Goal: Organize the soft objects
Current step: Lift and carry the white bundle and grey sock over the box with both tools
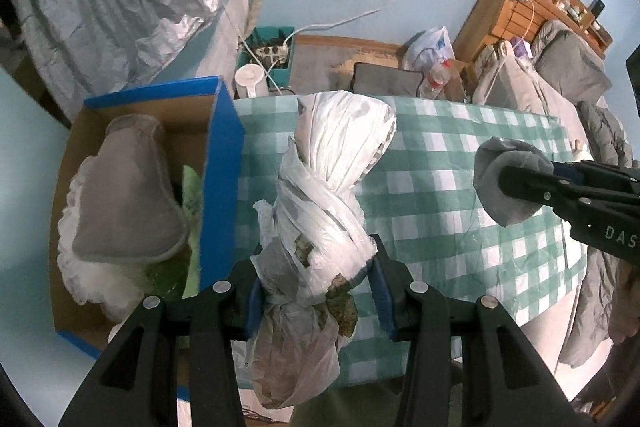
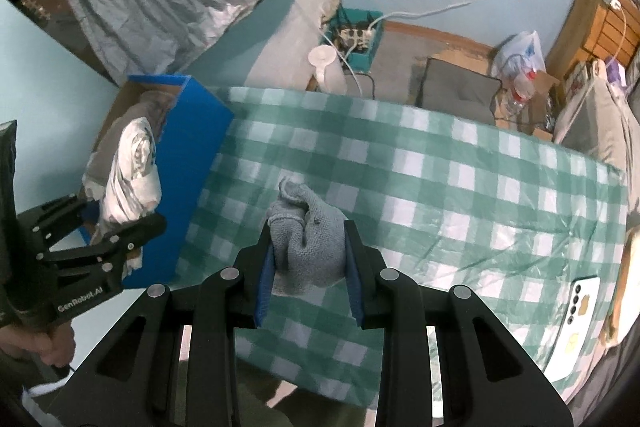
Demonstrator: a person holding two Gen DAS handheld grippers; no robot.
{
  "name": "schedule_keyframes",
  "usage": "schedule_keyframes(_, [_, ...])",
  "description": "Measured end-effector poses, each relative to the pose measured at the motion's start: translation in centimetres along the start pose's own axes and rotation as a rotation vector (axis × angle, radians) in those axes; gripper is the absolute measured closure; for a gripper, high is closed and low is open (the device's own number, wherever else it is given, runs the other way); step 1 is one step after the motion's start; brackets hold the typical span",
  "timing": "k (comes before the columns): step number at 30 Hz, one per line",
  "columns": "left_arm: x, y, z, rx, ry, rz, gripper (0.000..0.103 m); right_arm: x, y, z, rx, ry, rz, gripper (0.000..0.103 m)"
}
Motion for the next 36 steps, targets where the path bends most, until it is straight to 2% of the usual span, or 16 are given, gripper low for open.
schedule_keyframes(10, [2.0,1.8,3.2,-0.014,0.087,-0.020,0.057,-1.2,0.4,4.3,-0.035,0.085,-0.010,0.074])
schedule_keyframes(26, [4.9,2.4,9.4,-0.052,0.250,-0.031,0.057,-4.0,-1.5,11.5,-0.077,0.235,0.013,0.074])
schedule_keyframes(36, [6.8,1.5,13.9,-0.073,0.412,-0.018,0.057,-6.0,-3.6,15.9,-0.088,0.333,0.046,0.074])
Point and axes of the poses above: each gripper's, at about its wrist camera, not at the fingertips, and y roughly against the way its jaws point, z to its left, x to its underside, the point moved 2 cm from there along -y, roughly the way its jaws point, and after that the axes turned 9 degrees about z, right-handed, at the moved point
